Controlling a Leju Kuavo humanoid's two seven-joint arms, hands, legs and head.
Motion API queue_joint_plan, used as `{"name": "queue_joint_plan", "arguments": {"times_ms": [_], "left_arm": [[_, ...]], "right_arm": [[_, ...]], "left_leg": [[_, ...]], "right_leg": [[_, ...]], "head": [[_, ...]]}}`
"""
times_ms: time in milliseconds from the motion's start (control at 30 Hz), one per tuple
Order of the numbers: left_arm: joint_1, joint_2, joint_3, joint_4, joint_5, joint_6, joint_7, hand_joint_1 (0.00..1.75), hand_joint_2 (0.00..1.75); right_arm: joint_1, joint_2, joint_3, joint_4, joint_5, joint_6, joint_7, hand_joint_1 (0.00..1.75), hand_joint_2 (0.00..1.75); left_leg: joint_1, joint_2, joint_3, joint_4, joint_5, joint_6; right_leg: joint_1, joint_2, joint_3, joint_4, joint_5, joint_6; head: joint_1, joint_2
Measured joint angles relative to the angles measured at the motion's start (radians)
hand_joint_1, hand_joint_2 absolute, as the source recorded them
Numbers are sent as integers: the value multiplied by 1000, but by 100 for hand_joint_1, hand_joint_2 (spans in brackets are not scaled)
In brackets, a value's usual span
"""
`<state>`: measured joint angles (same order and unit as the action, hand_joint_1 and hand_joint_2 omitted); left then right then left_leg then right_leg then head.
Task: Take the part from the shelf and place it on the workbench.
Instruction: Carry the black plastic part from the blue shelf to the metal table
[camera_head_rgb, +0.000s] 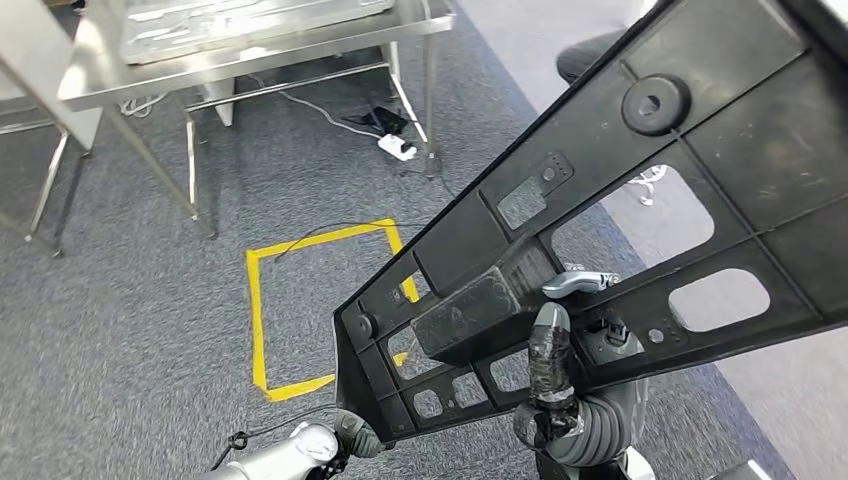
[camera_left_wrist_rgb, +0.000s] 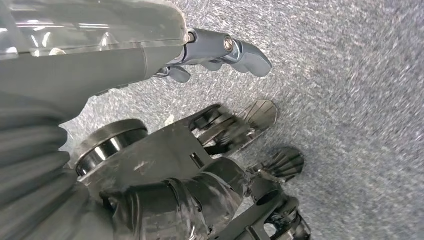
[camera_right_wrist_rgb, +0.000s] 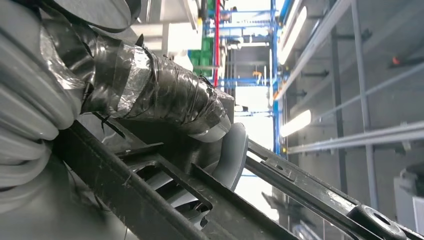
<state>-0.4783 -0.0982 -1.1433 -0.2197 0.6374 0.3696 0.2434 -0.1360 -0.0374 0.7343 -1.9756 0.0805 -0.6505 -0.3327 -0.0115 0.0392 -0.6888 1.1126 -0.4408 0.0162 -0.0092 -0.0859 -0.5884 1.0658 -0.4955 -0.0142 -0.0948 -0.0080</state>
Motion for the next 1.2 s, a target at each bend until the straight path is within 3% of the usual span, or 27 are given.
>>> {"name": "queue_joint_plan", "arguments": {"times_ms": [67,133,167,233,300,367,400,500,567,633,667,733,800,833,867,900,933,967,1033,1133,1200], "left_arm": [[-5,0,0,0,0,0,0,0,175],[-6,1,0,0,0,1,0,0,175],[-5,1,0,0,0,1,0,0,175],[-7,0,0,0,0,2,-1,0,175],[-10,-3,0,0,0,2,-1,0,175],[-8,-6,0,0,1,1,-1,0,175],[-6,-6,0,0,3,0,-1,0,175],[-5,-7,0,0,8,-4,-7,0,175],[-6,-6,0,0,14,-9,-19,0,175],[-4,-2,0,1,24,-19,-31,0,175],[-3,1,0,1,32,-25,-37,0,175],[-1,5,0,1,49,-29,-51,0,175],[2,9,0,1,71,-23,-69,0,175],[5,13,0,1,82,-20,-78,0,175],[12,18,0,1,92,-18,-86,0,175],[19,23,0,1,101,-17,-92,0,175],[26,29,0,1,108,-16,-96,0,175],[33,35,0,1,114,-14,-98,0,175],[40,46,1,1,123,-8,-100,0,175],[46,58,2,1,127,-1,-100,0,175],[50,63,2,1,127,2,-97,0,175]], "right_arm": [[0,0,0,-1,0,0,0,175,175],[0,0,0,-2,0,0,0,175,175],[-1,-1,-1,-2,0,0,1,175,175],[-2,-2,-2,-5,0,0,2,175,175],[0,-4,-4,-6,-1,1,4,175,175],[3,-7,-6,-6,-2,2,8,175,175],[3,-8,-7,-6,-3,3,10,175,175],[2,-12,-8,-6,-4,3,14,175,175],[1,-13,-8,-8,-6,3,7,175,175],[-2,-13,-9,-9,-19,7,-5,175,175],[-4,-13,-9,-10,-27,10,-12,175,175],[-8,-12,-8,-10,-46,21,-29,175,175],[-12,-9,-8,-7,-64,38,-44,175,175],[-15,-6,-6,-3,-72,48,-51,175,175],[-18,-3,-5,3,-79,55,-57,175,175],[-20,2,-3,10,-85,61,-63,175,175],[-22,7,-1,16,-89,63,-68,175,175],[-24,12,2,22,-93,64,-74,175,175],[-29,23,8,32,-97,64,-84,175,175],[-34,32,14,43,-98,65,-89,175,175],[-40,32,18,49,-100,64,-83,175,175]], "left_leg": [[-15,29,35,-65,8,13],[-18,10,43,-77,9,21],[-15,-3,51,-87,12,24],[-5,-26,70,-106,18,31],[0,-51,76,-110,17,37],[2,-80,77,-107,15,39],[3,-96,77,-104,12,37],[10,-140,73,-79,-4,22],[10,-156,66,-65,-15,12],[11,-165,61,-68,-18,3],[12,-159,62,-67,-21,-2],[11,-119,45,-25,-42,-10],[11,-70,-18,90,-87,-17],[13,-59,-58,152,-105,-19],[13,-55,-88,193,-110,-19],[13,-54,-101,200,-96,-18],[12,-54,-93,169,-66,-14],[9,-52,-65,105,-26,-7],[-2,-44,-1,-19,21,8],[-15,-42,36,-81,17,20],[-13,-49,61,-98,12,30]], "right_leg": [[2,-20,8,-4,-6,8],[1,-38,18,-12,-10,18],[0,-30,24,-12,-13,23],[-4,22,9,34,-41,31],[-8,71,-55,151,-89,36],[-10,80,-116,237,-103,42],[-12,82,-123,231,-82,45],[-22,112,-65,65,19,54],[-22,129,-40,8,31,47],[-20,125,-36,7,29,31],[-20,121,-33,5,29,24],[-22,112,-22,1,26,11],[-18,101,-15,-1,19,2],[-16,95,-12,-1,16,0],[-14,90,-10,-1,12,-2],[-12,86,-6,-1,8,-2],[-11,83,0,-1,3,-2],[-10,79,9,-1,-4,-1],[-9,73,25,-4,-17,4],[-10,68,43,-10,-20,22],[-12,68,46,8,-21,32]], "head": [[0,0],[0,0],[1,0],[5,0],[9,0],[11,0],[11,0],[13,0],[16,0],[17,0],[17,0],[11,0],[5,0],[5,0],[5,0],[5,0],[5,0],[5,0],[5,0],[5,0],[6,0]]}}
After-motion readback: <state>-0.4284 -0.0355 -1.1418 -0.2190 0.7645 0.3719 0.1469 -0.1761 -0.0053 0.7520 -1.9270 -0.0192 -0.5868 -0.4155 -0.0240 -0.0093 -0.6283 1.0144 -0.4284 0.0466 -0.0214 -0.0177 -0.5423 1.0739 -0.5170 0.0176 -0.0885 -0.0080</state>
